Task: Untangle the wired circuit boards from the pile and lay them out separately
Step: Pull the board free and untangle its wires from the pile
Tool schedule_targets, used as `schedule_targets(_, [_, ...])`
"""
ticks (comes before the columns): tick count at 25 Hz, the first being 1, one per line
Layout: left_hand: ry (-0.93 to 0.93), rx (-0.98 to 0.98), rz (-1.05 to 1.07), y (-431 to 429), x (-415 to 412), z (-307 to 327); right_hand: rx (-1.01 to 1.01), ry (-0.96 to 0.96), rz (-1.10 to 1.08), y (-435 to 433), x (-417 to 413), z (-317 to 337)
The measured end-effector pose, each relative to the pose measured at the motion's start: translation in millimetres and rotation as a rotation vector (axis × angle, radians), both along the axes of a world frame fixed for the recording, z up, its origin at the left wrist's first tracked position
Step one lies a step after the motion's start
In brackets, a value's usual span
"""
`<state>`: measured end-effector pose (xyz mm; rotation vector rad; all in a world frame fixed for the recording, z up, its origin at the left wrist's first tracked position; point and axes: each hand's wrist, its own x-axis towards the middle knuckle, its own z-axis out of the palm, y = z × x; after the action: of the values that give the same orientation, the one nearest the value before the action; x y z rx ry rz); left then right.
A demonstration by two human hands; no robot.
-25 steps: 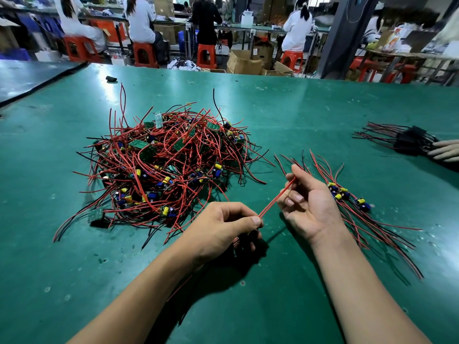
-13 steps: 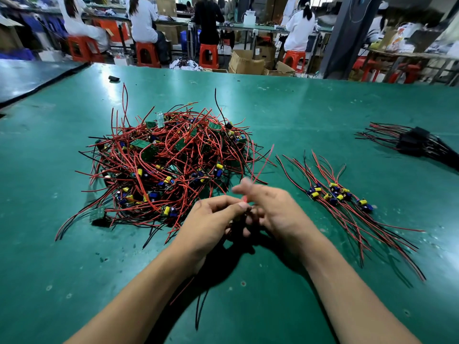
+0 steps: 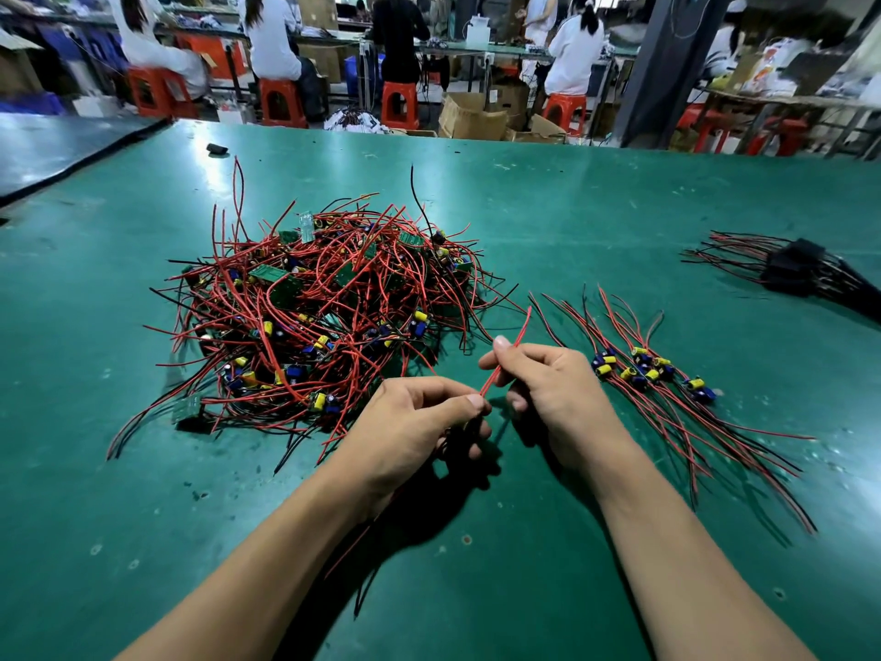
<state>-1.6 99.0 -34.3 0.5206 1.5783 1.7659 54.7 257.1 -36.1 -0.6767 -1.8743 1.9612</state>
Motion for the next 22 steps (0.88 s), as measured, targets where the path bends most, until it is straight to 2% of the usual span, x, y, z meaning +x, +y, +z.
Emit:
schedule_targets(3, [0.001, -0.01, -0.019, 1, 2, 1, -0.122, 0.061, -0.133, 8, -3, 1])
schedule_targets(8, [-0.005, -0.009, -0.058, 1, 2, 4, -0.511, 0.111, -0.162, 13, -2, 9])
schedule_targets(18, [0.019, -0.036, -0.123, 0, 4, 7, -0.752, 0.181, -0.186, 20, 2, 17])
schedule_targets(22, [0.014, -0.04, -0.115, -1, 3, 9, -0.784, 0.18, -0.17, 20, 3, 17])
